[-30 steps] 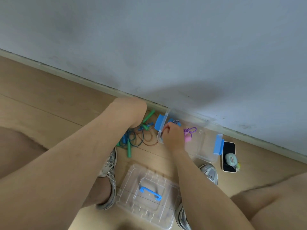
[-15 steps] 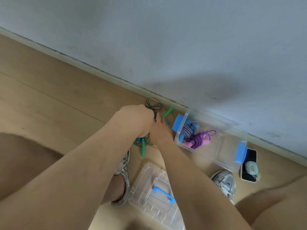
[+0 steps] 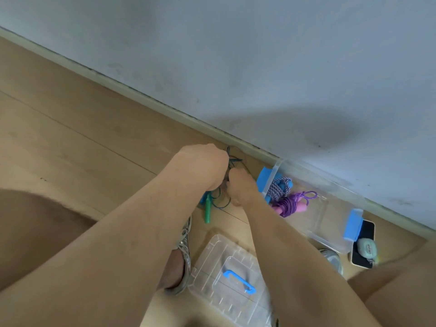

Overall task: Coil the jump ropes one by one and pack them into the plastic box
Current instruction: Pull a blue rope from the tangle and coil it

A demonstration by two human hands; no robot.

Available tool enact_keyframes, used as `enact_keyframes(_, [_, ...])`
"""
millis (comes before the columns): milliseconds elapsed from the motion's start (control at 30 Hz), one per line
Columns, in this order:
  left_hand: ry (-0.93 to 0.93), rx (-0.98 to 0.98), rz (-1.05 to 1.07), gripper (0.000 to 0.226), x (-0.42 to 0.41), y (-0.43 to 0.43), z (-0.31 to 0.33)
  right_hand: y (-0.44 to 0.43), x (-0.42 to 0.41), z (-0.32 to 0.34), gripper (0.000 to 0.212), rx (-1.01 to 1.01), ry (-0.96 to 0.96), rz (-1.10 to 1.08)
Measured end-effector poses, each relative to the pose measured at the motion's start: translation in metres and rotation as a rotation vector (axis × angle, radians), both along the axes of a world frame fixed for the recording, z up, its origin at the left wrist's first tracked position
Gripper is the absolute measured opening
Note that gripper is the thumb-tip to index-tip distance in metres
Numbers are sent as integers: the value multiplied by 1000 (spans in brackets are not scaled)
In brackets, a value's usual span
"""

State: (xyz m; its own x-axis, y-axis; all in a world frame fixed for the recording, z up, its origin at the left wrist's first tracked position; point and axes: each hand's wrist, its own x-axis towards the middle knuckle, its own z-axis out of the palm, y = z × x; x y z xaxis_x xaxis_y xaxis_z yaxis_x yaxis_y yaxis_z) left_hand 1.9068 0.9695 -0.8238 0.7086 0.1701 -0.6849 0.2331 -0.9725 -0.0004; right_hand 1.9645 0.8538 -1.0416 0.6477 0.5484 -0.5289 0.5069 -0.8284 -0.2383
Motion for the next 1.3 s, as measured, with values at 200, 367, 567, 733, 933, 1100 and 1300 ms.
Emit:
enact_keyframes(200, [-135,-2,7,40,12,3,26,-8,18,66,28,190,126,17])
enact_keyframes(367, [-211,36,-9,47,4,-7,57,-26,15,142,8,367,164,-12])
enact_keyframes(567, [-184,-33,8,39,-3,-23,89,-36,14,239,7,512,216,52])
enact_keyframes(733, [-341,-240,100,41,-1,-37,121,-62,18,310,13,644,179,-32])
enact_keyframes(933, [-462,-247,162,12,3,-41,153,-94,20,378,24,594,327,-47])
enact_keyframes(1100, [-441,-259,187,12,12,-49,171,-99,29,391,39,401,-74,83])
enact_keyframes(1300, [-423,-332,264,13,18,-50,175,-100,17,397,57,486,-396,68])
